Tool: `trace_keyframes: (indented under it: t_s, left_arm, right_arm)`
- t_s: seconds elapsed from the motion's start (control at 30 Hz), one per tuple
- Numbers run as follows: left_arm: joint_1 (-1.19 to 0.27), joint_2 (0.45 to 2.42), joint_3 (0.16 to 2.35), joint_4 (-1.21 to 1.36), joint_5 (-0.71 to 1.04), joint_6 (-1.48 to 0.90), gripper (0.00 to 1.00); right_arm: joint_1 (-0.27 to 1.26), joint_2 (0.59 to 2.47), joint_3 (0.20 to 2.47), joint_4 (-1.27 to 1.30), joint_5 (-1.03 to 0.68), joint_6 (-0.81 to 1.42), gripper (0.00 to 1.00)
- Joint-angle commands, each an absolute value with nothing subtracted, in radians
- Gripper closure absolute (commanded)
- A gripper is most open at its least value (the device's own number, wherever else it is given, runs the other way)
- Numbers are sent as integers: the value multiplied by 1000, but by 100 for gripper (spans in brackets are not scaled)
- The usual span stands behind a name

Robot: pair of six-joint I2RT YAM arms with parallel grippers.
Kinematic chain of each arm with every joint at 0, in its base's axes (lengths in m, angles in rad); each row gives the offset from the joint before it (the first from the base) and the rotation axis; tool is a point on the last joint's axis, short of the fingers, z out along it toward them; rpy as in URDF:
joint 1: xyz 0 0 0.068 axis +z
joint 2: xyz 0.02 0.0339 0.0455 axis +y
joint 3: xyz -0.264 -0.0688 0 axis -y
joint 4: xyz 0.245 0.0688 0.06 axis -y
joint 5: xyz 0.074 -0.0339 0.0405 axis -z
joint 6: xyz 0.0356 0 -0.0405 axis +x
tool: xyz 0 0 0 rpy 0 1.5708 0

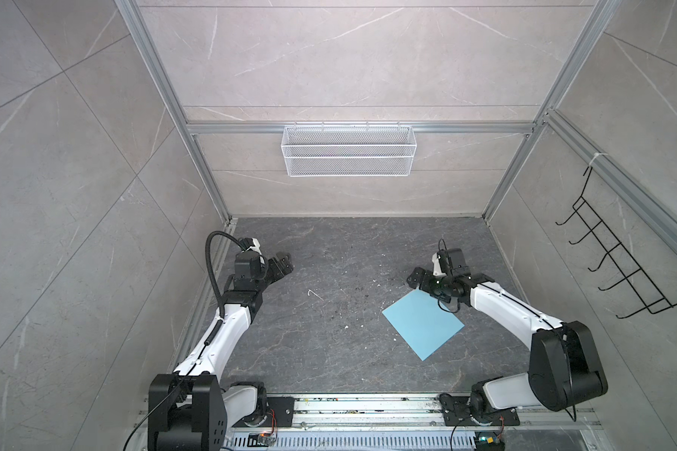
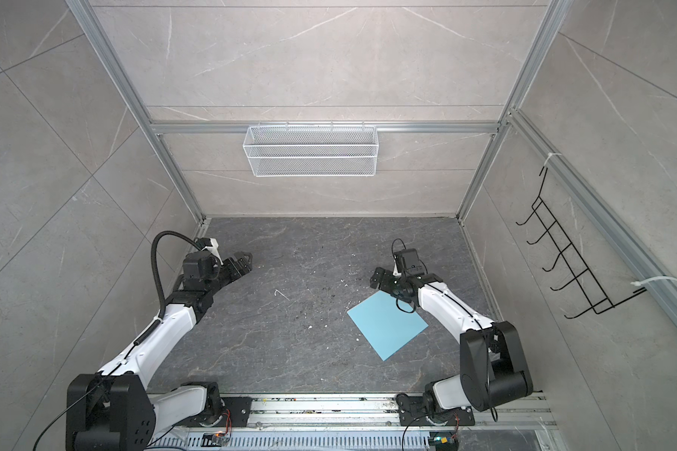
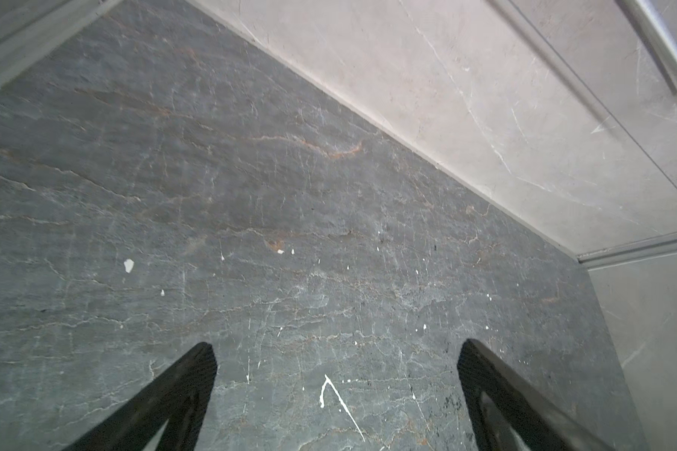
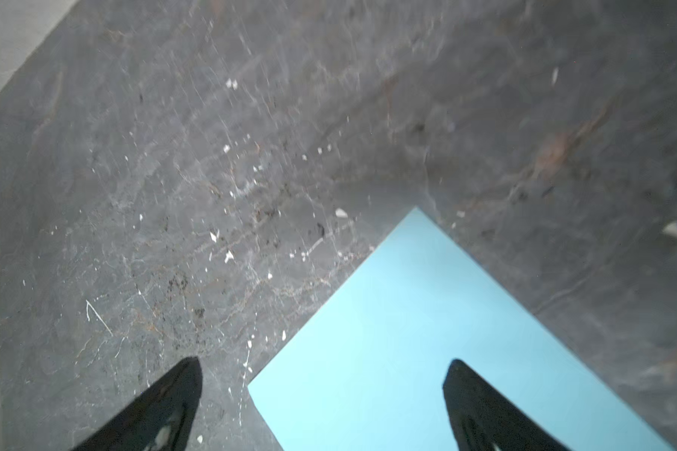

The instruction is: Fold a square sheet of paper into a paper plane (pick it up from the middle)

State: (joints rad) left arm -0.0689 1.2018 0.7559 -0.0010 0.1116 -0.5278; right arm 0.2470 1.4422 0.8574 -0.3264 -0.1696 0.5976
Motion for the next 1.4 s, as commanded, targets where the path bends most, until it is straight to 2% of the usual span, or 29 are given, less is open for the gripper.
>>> trace_keyframes:
  t_s: [0.0, 0.8, 1.1, 1.37]
  left_arm:
    - [-81, 1226, 814, -22, 162, -529, 0]
    - [-84, 1331, 863, -47, 189, -469, 0]
    - [-83, 1323, 862, -94, 174, -463, 0]
    - [-83, 1305, 879, -181, 163, -485, 0]
  right_arm:
    - [247, 1458, 814, -336, -190, 690, 1]
    - [294, 1661, 813, -251, -190, 710, 1]
    - [501, 1847, 990, -168, -202, 787, 1]
    - [731, 2068, 1322, -157, -190, 832, 1]
